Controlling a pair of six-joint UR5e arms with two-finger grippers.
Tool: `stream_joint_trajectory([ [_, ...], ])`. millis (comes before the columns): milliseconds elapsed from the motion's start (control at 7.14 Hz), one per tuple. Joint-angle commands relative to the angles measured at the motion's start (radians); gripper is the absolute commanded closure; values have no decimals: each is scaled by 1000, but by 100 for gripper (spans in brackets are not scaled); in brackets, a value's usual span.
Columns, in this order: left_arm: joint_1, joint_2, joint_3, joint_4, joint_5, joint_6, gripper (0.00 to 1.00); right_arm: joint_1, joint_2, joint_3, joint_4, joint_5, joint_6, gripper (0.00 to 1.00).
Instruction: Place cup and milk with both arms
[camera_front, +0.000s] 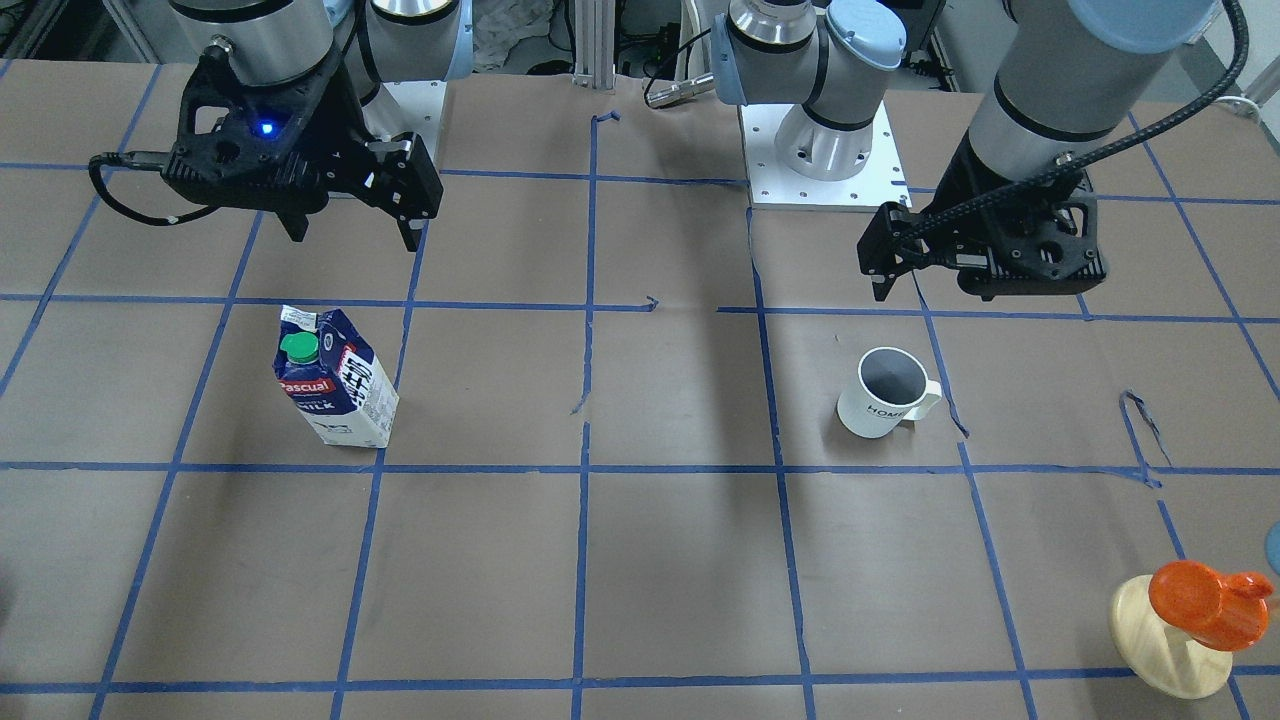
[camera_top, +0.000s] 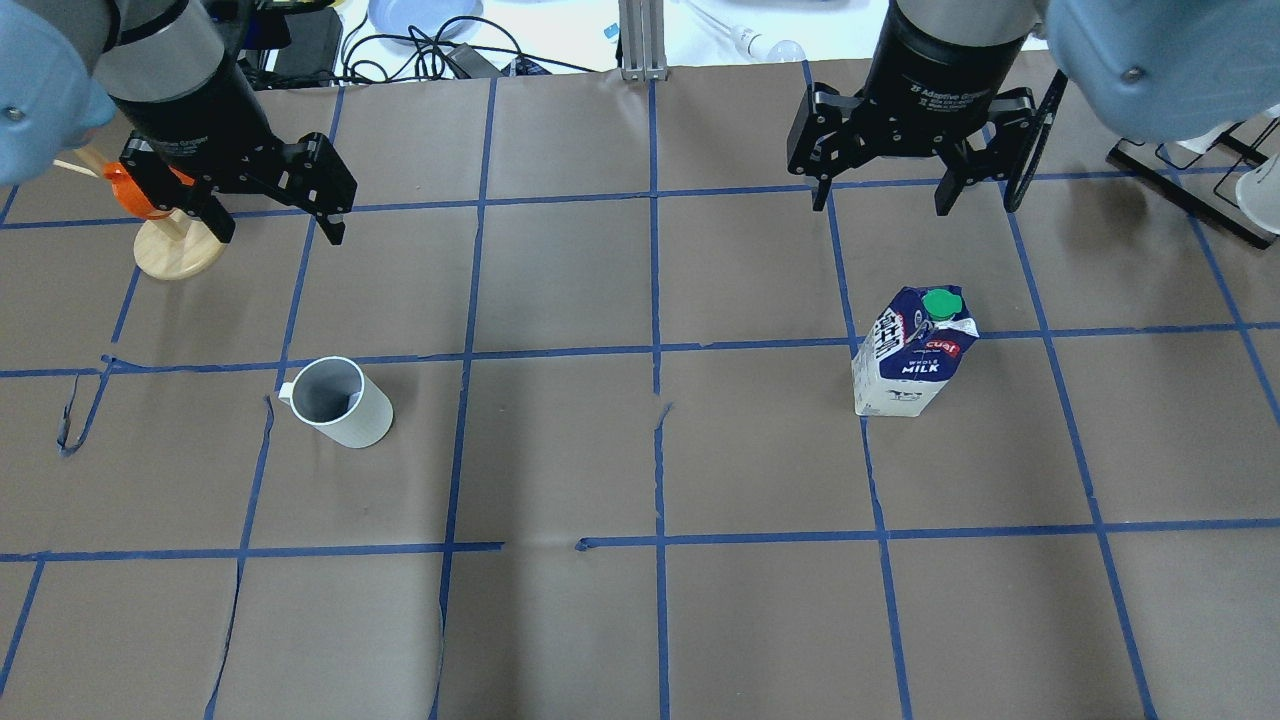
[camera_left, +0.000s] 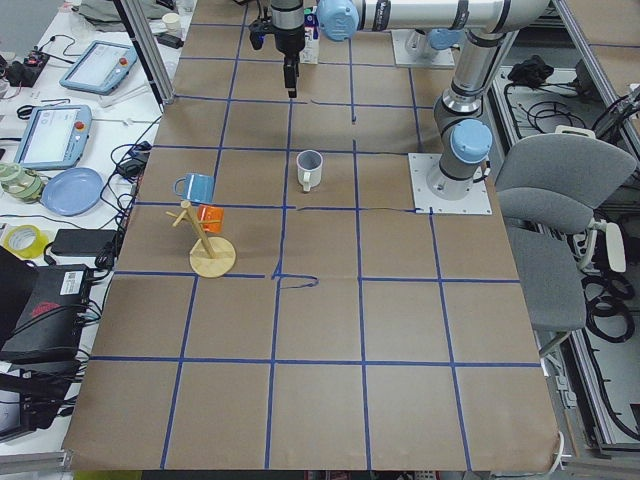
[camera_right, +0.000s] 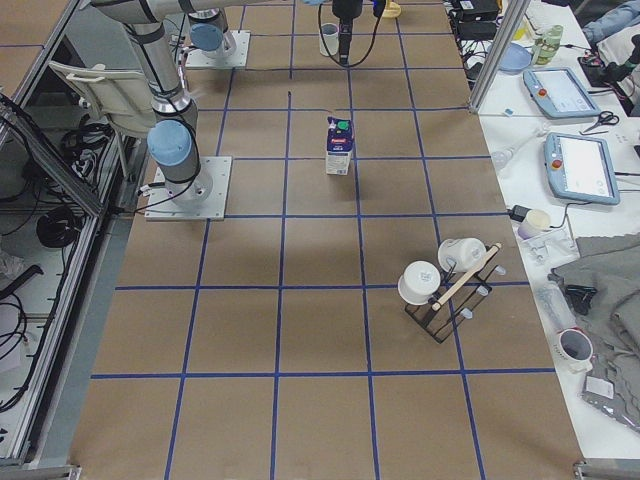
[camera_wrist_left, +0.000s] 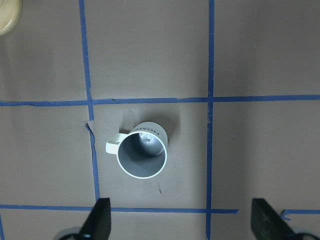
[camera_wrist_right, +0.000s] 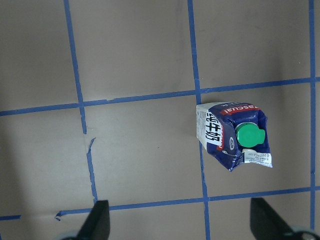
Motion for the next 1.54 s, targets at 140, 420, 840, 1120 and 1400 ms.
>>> stream_joint_trajectory([
  [140, 1, -5, 0, 9, -5, -10, 0, 0, 0, 0, 0, 0, -4, 0],
  [420, 1, -6, 0, 11, -8, -44, 0, 0, 0, 0, 1, 0, -5, 0],
  [840, 29, -14, -1, 16, -5, -152, 0, 0, -2, 0, 0, 0, -5, 0],
  [1120, 43, -16, -6, 19, -5, -164, 0, 0, -2, 0, 0, 0, -5, 0],
  [1400, 104, -17, -33, 16, -16, -191, 0, 0, -2, 0, 1, 0, -5, 0],
])
